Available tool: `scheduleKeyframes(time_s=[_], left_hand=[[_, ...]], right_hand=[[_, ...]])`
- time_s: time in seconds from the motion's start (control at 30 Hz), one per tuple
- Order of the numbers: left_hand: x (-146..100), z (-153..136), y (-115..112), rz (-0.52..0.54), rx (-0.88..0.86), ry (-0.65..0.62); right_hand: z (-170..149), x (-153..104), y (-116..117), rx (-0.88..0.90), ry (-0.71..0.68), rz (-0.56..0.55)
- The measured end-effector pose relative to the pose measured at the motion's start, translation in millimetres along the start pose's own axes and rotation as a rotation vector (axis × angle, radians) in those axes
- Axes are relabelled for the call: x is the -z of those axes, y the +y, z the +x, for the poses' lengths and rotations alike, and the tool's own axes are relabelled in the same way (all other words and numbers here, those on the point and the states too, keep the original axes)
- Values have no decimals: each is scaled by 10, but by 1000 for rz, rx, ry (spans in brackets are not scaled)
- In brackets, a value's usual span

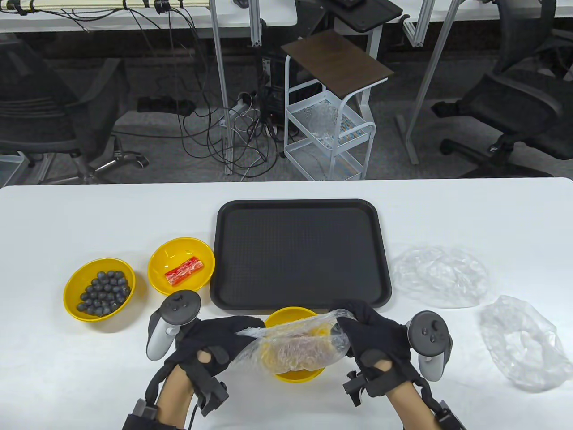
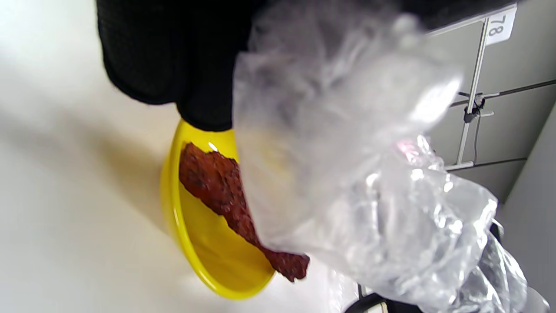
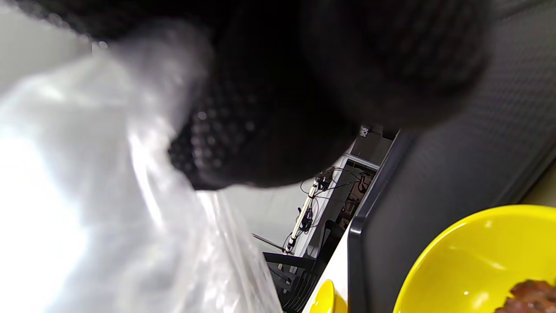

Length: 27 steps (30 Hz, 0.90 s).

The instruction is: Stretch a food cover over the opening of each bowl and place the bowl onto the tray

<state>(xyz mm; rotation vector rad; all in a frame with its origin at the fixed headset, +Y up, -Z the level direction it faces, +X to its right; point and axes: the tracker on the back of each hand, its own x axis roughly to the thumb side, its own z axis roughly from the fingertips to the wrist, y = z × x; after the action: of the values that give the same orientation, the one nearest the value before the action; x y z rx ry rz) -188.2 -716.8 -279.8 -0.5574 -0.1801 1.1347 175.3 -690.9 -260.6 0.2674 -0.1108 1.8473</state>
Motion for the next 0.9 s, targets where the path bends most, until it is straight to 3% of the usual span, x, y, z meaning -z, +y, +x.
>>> scheduleKeyframes(time_s=[0.17, 0.43, 0.6, 0.9], left_hand=[[-101, -61, 146, 204, -112, -20], [-205, -236, 285, 410, -469, -120], [-263, -199, 287, 566, -346, -110], [-283, -77, 165, 672, -4, 9]], right_hand=[[12, -10, 12, -67, -15, -3], [29, -21, 133, -152, -37, 30], [46, -37, 179, -231, -56, 20], [147, -98, 158, -409, -44, -62]])
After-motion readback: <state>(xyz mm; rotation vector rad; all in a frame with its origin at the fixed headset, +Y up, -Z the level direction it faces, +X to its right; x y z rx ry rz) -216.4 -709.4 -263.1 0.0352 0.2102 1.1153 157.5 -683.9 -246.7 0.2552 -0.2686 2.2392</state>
